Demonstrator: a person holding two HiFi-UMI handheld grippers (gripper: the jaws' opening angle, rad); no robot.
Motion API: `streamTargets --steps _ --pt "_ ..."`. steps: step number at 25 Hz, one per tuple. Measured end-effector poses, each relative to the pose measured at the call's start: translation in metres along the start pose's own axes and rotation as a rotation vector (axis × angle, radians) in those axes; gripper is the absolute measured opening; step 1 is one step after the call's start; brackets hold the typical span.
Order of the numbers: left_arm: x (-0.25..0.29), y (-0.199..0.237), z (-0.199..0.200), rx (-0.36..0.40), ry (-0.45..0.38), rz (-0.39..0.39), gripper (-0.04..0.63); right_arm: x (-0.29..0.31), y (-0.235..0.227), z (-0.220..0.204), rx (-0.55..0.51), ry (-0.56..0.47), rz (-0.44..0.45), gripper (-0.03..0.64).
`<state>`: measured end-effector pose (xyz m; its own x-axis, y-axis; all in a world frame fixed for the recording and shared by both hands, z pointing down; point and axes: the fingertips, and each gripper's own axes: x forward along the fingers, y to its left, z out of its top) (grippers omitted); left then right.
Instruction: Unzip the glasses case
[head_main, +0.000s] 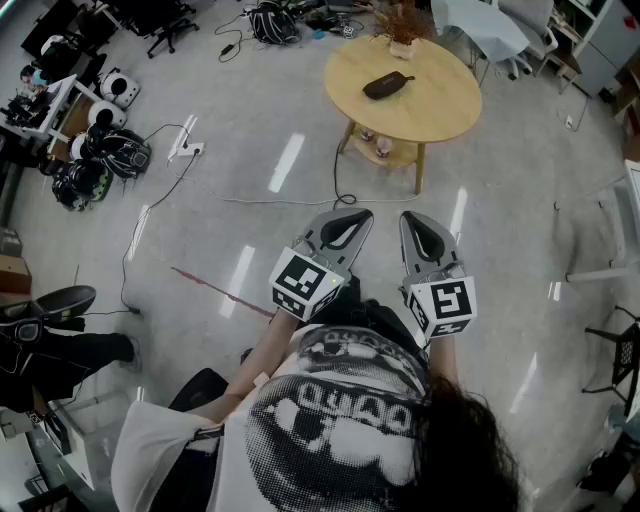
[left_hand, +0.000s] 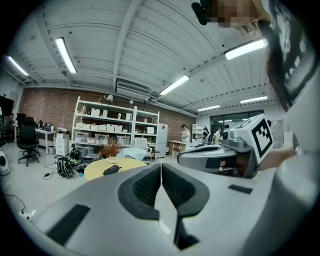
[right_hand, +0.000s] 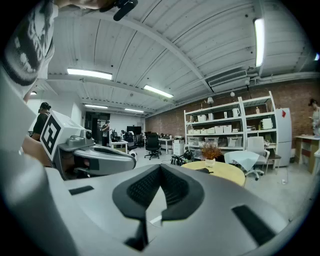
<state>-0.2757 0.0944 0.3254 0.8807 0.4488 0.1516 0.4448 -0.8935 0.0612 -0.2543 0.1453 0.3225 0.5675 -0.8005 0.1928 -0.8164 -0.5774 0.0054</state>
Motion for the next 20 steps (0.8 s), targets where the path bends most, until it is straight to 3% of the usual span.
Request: streamTargets --steps 20 --pt "0.021 -0.001 -0.016 -0.028 0.048 0.009 0.014 0.000 -0.018 -0.022 0.092 0.012 0.047 -0.003"
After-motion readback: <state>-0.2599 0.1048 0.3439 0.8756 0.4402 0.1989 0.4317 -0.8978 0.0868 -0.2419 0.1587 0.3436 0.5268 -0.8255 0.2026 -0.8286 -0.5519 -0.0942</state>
